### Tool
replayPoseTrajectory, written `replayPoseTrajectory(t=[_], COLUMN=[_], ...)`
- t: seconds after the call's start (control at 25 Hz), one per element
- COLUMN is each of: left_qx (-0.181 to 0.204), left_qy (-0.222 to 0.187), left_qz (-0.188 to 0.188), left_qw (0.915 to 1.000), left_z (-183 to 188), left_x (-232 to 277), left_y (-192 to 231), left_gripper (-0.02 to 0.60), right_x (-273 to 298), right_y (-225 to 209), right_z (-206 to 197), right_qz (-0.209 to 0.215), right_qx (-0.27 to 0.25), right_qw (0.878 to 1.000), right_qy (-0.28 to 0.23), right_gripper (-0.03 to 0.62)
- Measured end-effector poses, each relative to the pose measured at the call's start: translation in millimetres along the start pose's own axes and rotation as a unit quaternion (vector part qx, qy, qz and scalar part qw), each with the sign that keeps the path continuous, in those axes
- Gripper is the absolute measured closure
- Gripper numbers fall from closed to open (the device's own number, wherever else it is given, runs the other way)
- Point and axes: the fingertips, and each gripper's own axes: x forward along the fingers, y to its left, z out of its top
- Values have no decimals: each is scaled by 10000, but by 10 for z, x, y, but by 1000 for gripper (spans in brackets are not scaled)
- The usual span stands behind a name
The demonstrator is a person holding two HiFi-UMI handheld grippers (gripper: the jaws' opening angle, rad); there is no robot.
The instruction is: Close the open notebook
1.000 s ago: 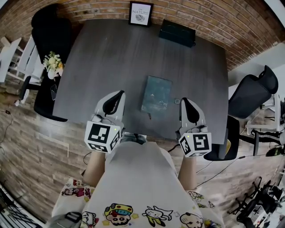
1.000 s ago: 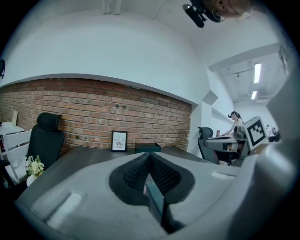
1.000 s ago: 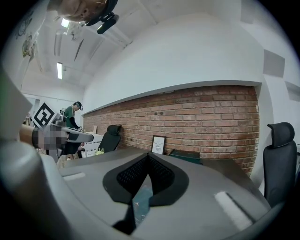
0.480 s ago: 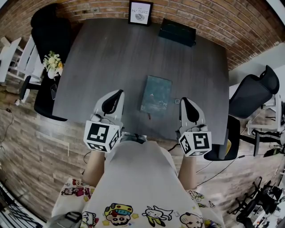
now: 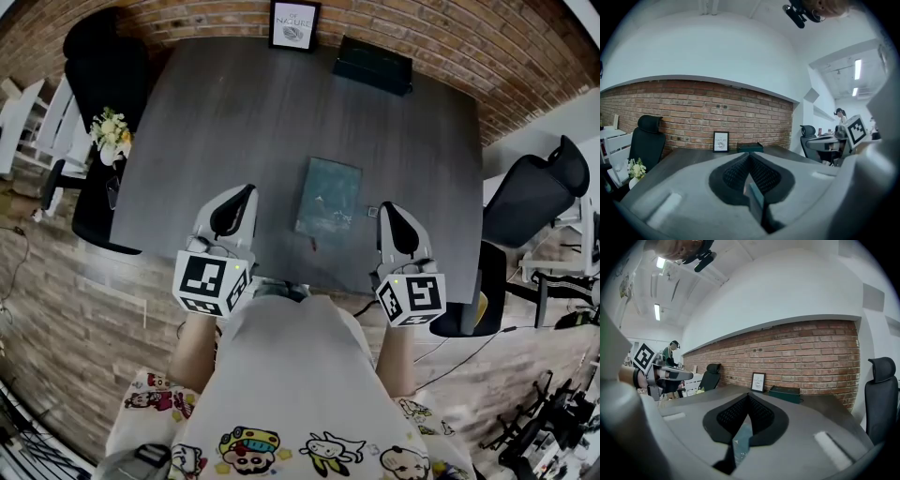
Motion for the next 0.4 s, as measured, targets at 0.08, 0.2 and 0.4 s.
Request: replayPoseTrajectory(t=[0.08, 0.2, 0.4], left_qx=[-14, -14, 50], left_qy=[9, 17, -48], left_qz=[5, -18, -38], left_qw=[10000, 10000, 10000], left_z=[-14, -27, 20], left_x=[-9, -16, -7], left_y=[12, 21, 70], left_gripper=[584, 584, 584], right_x=[1, -3, 21], right_y=[-3, -9, -4], right_z=[-5, -13, 4], right_qz=[7, 6, -4], right_qx=[8, 19, 17], right_qw=[10000, 10000, 10000], right_qy=[4, 0, -26], right_gripper=[585, 585, 585])
